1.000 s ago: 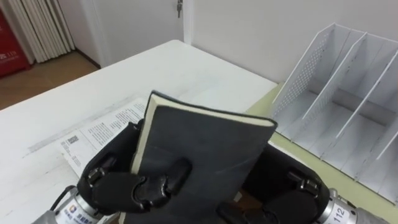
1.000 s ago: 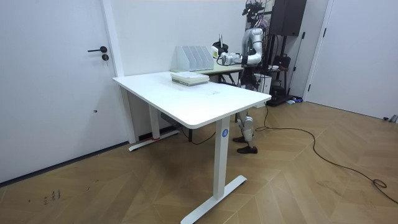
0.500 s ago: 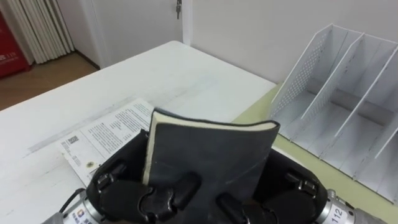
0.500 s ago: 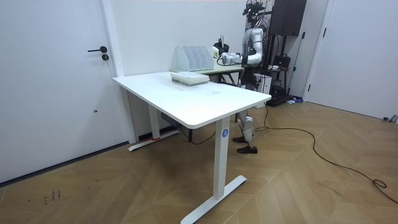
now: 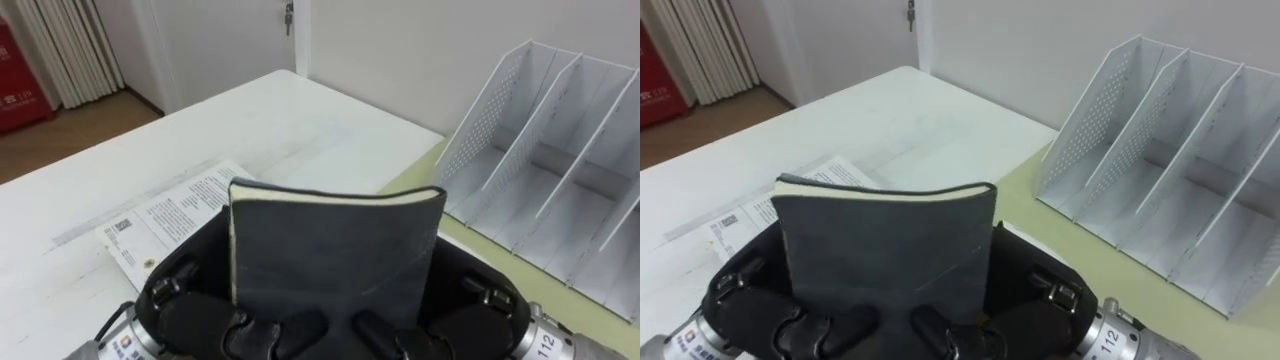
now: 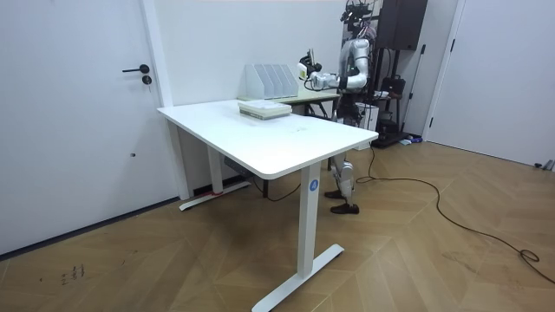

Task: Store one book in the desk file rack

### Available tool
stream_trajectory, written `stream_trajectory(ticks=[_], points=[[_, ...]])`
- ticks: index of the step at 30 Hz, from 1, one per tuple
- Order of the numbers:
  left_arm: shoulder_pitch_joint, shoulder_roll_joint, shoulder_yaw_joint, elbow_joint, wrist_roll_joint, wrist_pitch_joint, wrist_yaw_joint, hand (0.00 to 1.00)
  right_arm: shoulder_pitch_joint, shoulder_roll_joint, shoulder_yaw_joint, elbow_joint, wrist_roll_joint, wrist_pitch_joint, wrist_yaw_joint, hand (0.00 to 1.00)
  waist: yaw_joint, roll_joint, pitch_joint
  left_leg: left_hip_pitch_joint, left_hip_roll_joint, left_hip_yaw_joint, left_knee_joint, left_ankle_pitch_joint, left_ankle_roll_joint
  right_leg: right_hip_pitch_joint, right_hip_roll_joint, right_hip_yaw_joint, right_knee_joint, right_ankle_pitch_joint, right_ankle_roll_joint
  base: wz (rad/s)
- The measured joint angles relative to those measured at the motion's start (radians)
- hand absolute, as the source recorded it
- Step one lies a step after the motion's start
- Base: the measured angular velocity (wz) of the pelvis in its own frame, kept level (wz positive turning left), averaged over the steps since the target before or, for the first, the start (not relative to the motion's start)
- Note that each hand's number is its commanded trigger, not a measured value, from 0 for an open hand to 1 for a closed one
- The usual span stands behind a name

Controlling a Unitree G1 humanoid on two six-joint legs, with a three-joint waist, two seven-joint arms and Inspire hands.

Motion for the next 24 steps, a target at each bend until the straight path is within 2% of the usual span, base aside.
stream_trajectory(ticks=[12,16,24], points=[[-0.001,0.0,0.0,0.015,0.0,0.0,0.021,0.0,-0.001,-0.023,-0.011,-0.014,0.006,0.0,-0.035,1.0,-0.003,0.005,0.0006,-0.012,0.001,0.001,0.004,0.0,0.0,-0.016,-0.001,-0.004,0.013,0.0,0.0,0.0],[-0.001,-0.001,0.001,0.021,0.001,0.0,0.029,0.0,-0.001,-0.023,-0.047,-0.045,0.007,0.0,-0.046,1.0,-0.004,0.004,0.0005,-0.013,0.001,0.005,0.005,0.0,0.0,-0.018,-0.002,-0.002,0.013,0.0,0.0,0.0],[0.0,-0.003,0.012,0.016,0.024,0.0,0.046,0.0,-0.001,-0.023,-0.119,-0.098,0.006,0.0,-0.07,1.0,-0.03,-0.003,-0.0034,-0.029,0.001,0.018,0.009,0.0,0.0,-0.032,-0.002,0.002,0.012,0.0,0.0,-0.02]])
